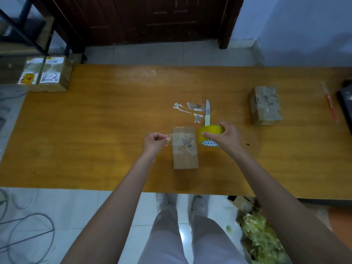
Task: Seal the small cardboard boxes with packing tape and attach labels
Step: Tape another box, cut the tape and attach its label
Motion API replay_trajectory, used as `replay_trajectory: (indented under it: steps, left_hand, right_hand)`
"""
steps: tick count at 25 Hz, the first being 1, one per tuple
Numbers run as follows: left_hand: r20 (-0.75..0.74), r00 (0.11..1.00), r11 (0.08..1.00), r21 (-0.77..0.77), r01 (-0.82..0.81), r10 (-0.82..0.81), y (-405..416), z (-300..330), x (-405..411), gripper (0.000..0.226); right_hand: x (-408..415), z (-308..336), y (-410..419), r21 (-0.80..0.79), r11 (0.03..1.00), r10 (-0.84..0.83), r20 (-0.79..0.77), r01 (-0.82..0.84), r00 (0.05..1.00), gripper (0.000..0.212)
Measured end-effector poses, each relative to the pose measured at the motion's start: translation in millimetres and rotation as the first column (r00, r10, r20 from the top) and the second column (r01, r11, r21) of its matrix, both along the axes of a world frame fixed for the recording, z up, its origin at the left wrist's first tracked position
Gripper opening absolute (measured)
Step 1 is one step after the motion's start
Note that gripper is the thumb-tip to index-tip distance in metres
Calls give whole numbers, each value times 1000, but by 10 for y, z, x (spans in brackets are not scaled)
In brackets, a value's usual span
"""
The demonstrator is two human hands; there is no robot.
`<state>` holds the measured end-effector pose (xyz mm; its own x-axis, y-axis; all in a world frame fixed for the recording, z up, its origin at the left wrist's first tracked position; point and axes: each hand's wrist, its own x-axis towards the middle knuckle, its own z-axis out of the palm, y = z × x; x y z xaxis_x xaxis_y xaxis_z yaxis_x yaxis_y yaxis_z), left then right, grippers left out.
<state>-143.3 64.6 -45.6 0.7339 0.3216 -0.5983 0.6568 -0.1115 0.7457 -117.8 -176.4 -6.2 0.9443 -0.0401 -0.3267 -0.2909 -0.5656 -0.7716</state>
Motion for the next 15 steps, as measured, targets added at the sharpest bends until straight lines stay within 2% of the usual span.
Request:
replay_trajectory:
  steps: [6, 9, 11, 15]
  left_hand:
    - [-104, 994, 998, 48, -39, 43, -105, -148, 38, 8]
    - [-144, 987, 997, 57, -57, 65, -151, -187, 74, 14]
    - [-166, 983, 996, 44, -77, 84, -178, -203, 104, 15]
    - [-179, 978, 994, 24, -102, 105, -232, -220, 114, 2]
  right_hand:
    - [-23, -149, 62, 34, 999, -2, -26, 3, 1000, 33]
    - [-32, -214, 84, 44, 999, -25, -49, 27, 998, 34]
    - [-36, -251, 94, 44, 998, -41, -65, 44, 997, 39]
    - [-38, -284, 103, 28, 999, -43, -84, 45, 996, 59]
